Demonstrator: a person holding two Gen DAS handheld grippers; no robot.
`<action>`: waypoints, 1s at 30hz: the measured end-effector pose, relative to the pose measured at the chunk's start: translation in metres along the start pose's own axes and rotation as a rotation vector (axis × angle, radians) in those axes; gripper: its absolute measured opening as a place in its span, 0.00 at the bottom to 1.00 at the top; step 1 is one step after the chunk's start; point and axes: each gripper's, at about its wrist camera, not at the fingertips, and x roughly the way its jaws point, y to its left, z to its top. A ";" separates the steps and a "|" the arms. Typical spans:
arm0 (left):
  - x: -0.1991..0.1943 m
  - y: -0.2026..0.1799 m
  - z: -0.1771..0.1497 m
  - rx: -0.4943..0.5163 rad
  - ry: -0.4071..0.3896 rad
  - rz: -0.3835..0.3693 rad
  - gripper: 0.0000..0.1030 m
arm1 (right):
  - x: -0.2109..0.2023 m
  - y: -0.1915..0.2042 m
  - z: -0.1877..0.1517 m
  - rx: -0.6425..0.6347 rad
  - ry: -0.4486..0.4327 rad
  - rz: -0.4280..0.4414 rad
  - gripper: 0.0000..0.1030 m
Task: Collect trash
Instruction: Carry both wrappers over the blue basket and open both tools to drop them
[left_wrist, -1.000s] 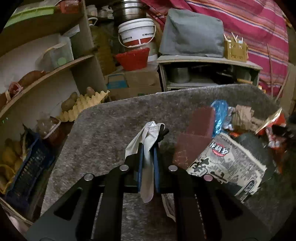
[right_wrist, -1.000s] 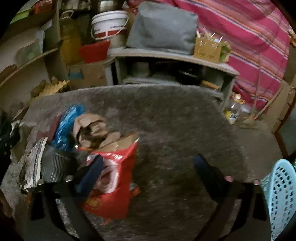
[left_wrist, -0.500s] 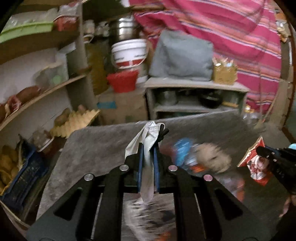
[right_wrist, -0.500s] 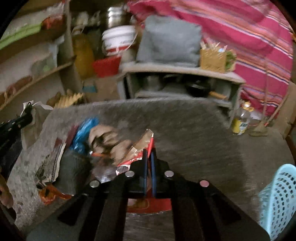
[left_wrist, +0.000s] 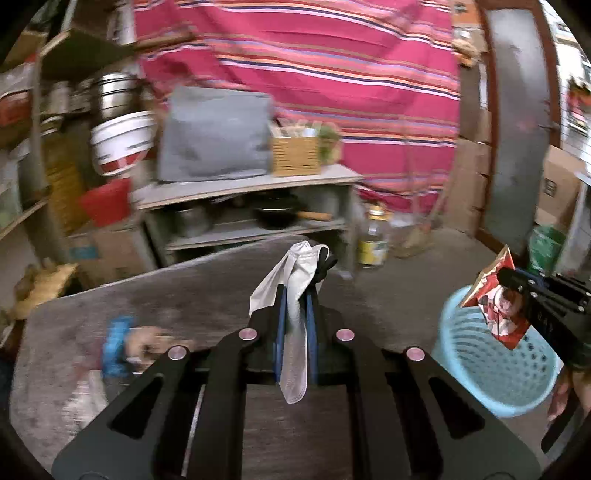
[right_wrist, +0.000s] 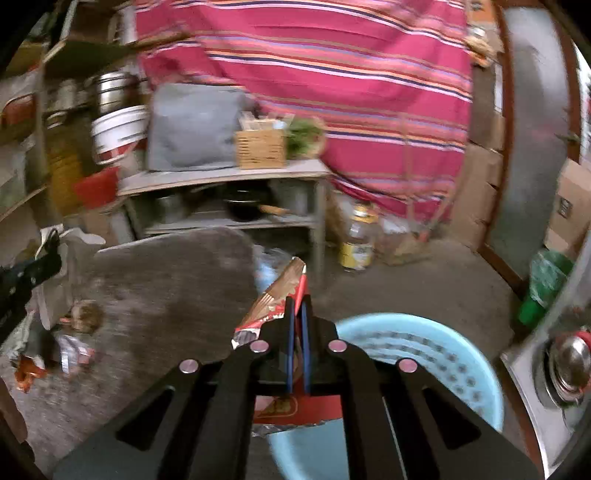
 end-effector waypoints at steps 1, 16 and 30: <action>0.003 -0.014 -0.001 0.009 0.003 -0.024 0.09 | 0.002 -0.013 -0.002 0.012 0.007 -0.016 0.03; 0.036 -0.177 -0.025 0.111 0.077 -0.267 0.09 | 0.006 -0.135 -0.031 0.168 0.047 -0.114 0.03; 0.056 -0.209 -0.026 0.160 0.108 -0.283 0.45 | 0.008 -0.152 -0.039 0.218 0.061 -0.106 0.03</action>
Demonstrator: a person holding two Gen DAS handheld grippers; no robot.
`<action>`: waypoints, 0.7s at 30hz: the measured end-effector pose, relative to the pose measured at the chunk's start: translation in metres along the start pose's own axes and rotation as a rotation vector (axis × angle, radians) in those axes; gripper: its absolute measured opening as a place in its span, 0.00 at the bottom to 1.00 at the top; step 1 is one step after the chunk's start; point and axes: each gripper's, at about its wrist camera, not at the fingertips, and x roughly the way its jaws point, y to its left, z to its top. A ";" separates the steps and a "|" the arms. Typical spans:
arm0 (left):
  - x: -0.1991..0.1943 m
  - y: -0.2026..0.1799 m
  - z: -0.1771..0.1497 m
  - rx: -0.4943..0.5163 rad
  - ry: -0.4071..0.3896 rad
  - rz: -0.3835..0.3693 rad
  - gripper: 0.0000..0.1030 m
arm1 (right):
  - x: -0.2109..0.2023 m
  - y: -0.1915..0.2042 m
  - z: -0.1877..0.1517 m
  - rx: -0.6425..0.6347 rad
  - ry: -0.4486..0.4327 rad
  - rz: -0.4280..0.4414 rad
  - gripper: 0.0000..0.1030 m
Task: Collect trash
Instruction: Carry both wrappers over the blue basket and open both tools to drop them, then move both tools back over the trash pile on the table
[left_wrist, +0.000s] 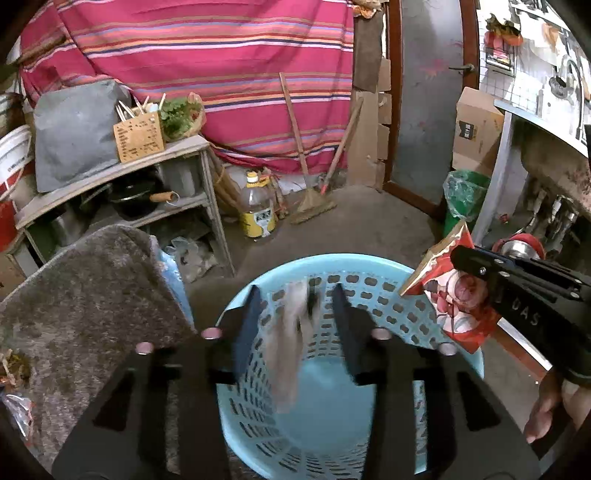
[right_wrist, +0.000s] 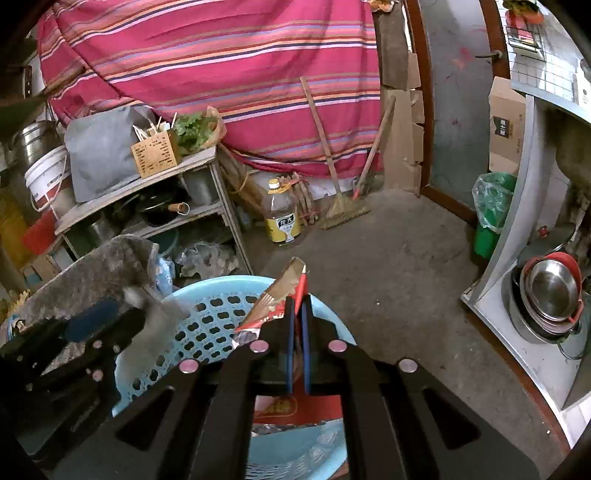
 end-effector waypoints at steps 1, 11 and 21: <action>-0.002 0.001 0.000 0.001 -0.003 0.005 0.48 | 0.001 0.000 0.000 0.001 0.002 0.000 0.03; -0.024 0.029 0.002 -0.035 -0.048 0.086 0.82 | 0.008 0.006 -0.005 0.011 0.021 0.010 0.04; -0.045 0.056 0.006 -0.055 -0.081 0.148 0.88 | 0.023 0.033 -0.009 0.000 0.047 0.022 0.07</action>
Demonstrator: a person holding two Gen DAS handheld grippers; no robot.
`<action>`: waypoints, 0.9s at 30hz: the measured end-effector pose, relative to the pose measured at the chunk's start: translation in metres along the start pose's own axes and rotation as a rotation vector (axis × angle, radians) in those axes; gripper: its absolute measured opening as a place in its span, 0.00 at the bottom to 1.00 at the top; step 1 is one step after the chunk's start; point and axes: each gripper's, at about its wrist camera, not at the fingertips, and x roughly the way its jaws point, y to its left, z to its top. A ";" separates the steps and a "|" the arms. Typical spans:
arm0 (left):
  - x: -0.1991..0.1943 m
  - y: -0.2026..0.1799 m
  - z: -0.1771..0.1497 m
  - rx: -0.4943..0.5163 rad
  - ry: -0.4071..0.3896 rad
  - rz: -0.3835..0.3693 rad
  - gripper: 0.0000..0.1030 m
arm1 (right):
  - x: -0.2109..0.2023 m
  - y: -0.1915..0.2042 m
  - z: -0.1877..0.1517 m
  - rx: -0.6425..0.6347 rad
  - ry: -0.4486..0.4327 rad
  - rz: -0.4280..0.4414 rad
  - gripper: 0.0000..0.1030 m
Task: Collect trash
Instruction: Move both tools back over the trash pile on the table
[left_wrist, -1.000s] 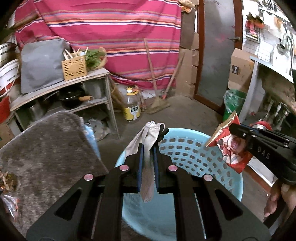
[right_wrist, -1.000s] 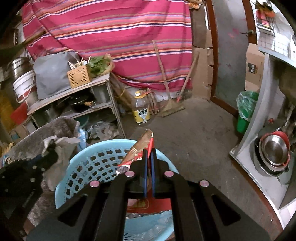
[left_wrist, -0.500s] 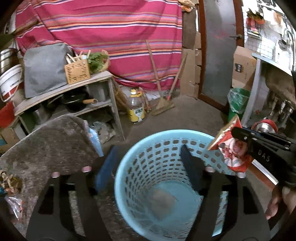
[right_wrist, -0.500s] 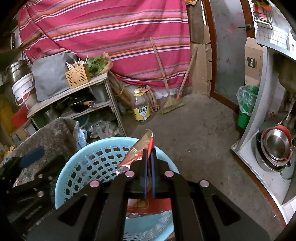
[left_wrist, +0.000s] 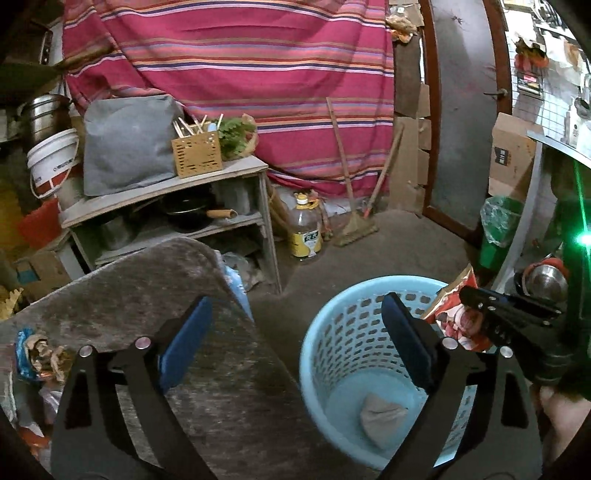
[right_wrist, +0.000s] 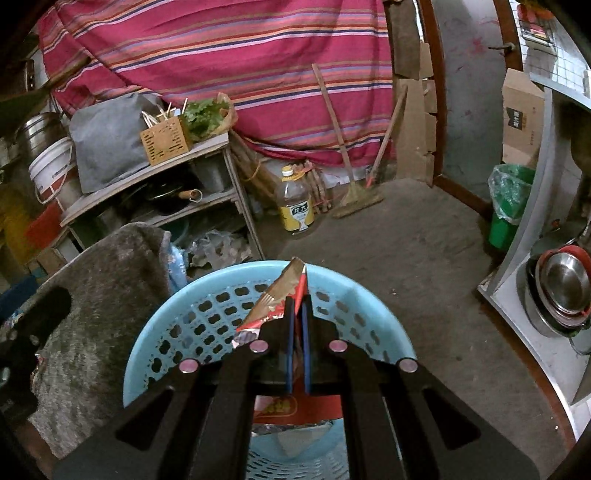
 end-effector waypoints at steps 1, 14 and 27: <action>-0.001 0.001 0.000 0.000 -0.001 0.003 0.88 | 0.002 0.002 0.000 0.002 0.004 -0.005 0.07; -0.041 0.060 -0.011 -0.045 -0.029 0.096 0.94 | -0.013 0.039 0.005 -0.014 -0.033 -0.045 0.76; -0.113 0.201 -0.048 -0.128 -0.026 0.371 0.95 | -0.047 0.170 -0.001 -0.132 -0.099 0.181 0.90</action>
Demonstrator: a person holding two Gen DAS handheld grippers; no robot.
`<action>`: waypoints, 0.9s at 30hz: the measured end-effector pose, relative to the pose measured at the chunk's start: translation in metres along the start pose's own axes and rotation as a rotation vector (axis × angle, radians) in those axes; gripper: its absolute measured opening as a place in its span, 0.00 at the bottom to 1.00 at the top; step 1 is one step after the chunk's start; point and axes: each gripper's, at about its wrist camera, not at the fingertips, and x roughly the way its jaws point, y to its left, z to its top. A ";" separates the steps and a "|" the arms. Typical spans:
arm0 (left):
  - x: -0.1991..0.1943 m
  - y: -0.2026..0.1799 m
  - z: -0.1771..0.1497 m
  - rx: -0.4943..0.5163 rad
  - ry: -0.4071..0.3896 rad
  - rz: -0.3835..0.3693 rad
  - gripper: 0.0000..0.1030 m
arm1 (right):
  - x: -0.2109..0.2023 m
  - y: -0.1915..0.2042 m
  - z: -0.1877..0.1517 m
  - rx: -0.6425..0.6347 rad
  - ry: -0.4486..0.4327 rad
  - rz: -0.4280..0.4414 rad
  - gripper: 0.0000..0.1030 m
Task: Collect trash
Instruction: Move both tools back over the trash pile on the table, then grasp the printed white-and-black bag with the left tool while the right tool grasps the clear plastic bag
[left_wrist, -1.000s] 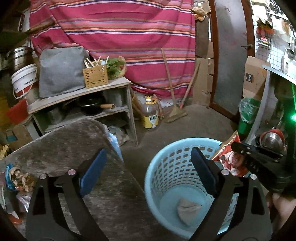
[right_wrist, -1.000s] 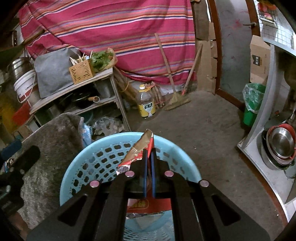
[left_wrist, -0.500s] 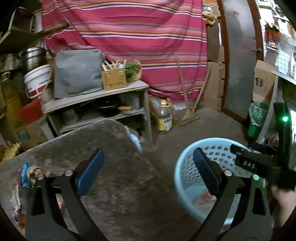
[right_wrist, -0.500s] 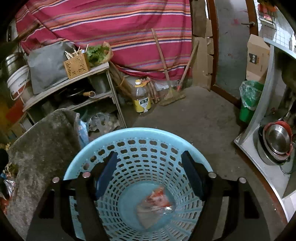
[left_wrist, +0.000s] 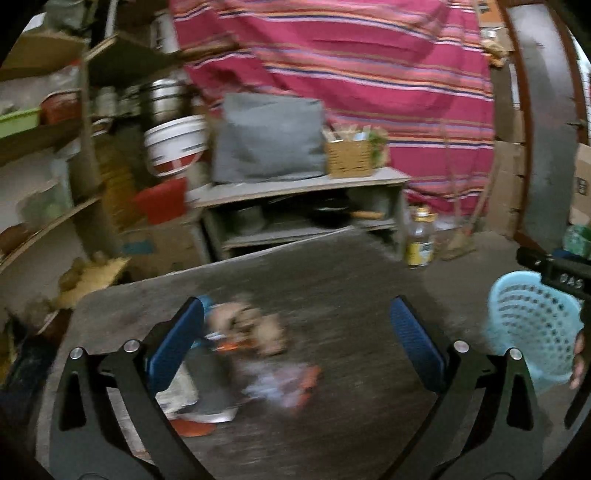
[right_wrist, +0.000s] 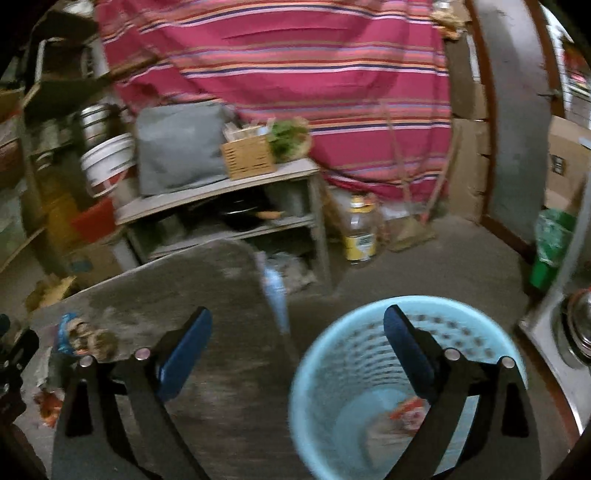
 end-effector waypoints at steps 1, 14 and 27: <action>0.001 0.013 -0.004 -0.005 0.010 0.022 0.95 | 0.003 0.012 -0.002 -0.016 0.007 0.009 0.90; 0.026 0.135 -0.091 -0.127 0.183 0.107 0.95 | 0.032 0.110 -0.032 -0.169 0.098 0.085 0.90; 0.047 0.152 -0.114 -0.090 0.242 0.037 0.62 | 0.044 0.148 -0.052 -0.253 0.143 0.096 0.90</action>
